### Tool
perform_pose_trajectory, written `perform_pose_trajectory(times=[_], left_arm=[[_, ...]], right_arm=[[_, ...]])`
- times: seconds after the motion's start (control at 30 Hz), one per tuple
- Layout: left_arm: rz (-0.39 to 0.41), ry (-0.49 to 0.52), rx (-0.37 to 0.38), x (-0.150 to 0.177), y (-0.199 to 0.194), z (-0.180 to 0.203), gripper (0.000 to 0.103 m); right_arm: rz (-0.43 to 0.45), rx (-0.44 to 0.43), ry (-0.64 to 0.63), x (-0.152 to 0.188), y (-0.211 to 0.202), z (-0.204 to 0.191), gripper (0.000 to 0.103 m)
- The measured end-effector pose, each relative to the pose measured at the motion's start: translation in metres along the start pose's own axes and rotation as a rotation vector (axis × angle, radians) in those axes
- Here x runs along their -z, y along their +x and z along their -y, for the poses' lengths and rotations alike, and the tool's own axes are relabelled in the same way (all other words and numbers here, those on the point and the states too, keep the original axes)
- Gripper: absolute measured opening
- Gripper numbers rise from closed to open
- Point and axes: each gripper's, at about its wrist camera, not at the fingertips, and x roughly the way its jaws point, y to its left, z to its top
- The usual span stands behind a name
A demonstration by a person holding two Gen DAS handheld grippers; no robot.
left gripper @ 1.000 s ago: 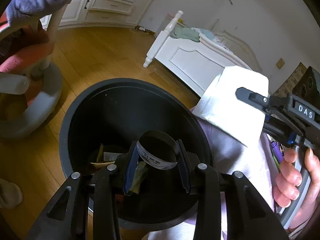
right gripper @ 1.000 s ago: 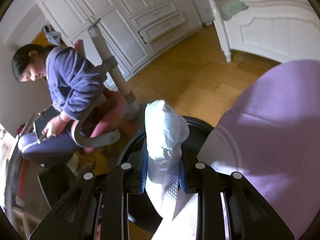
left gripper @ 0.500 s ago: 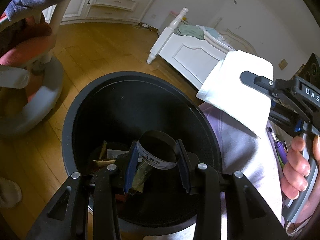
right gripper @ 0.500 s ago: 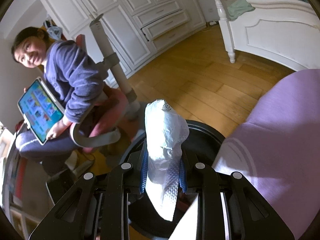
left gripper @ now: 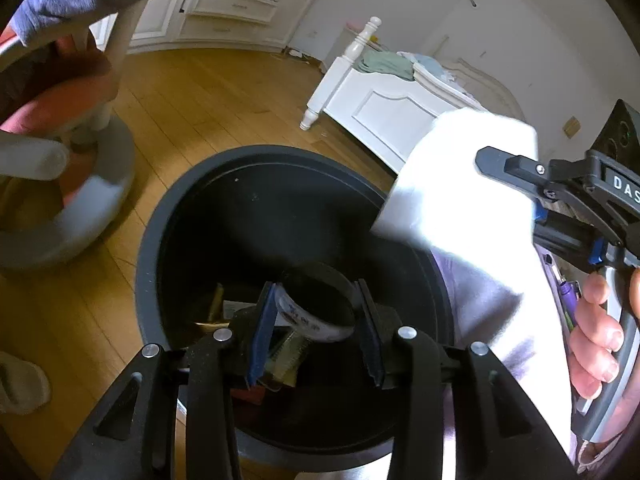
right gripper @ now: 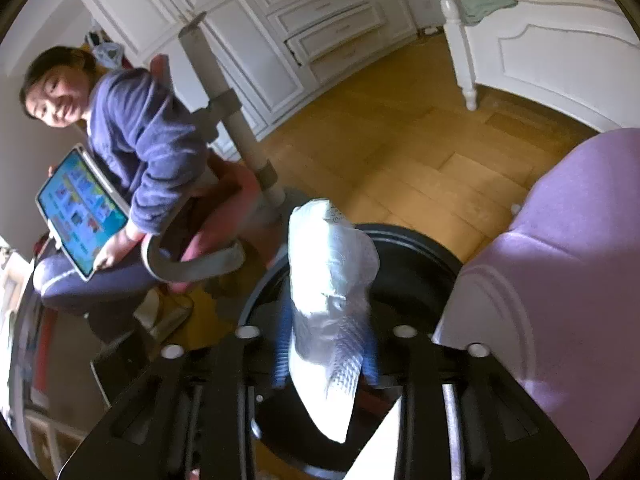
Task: Collect trash
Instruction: 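Carry the cup and white pack over the bin and open both tools to drop them, then grasp the purple bottle with the left tool while the right tool grasps the orange wrapper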
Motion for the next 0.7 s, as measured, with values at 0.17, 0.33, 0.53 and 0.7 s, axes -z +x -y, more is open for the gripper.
perform_pose_trajectory(times=[0.17, 0.33, 0.53, 0.7], left_arm=[[0.044, 0.006, -0.032, -0.001, -0.016, 0.003, 0.069], [0.08, 0.0, -0.043, 0.002, -0.038, 0.01, 0.072], [0.11, 0.033, -0.051, 0.008, -0.06, 0.032, 0.082], [0.127, 0.11, -0.047, 0.011, -0.072, 0.068, 0.083]], right_arm=[[0.038, -0.044, 0.034, 0.0, -0.009, 0.007, 0.059], [0.084, -0.112, 0.057, 0.002, -0.024, 0.012, 0.062], [0.146, -0.196, 0.081, 0.025, -0.059, 0.02, 0.071], [0.214, -0.232, 0.099, 0.052, -0.108, 0.038, 0.074]])
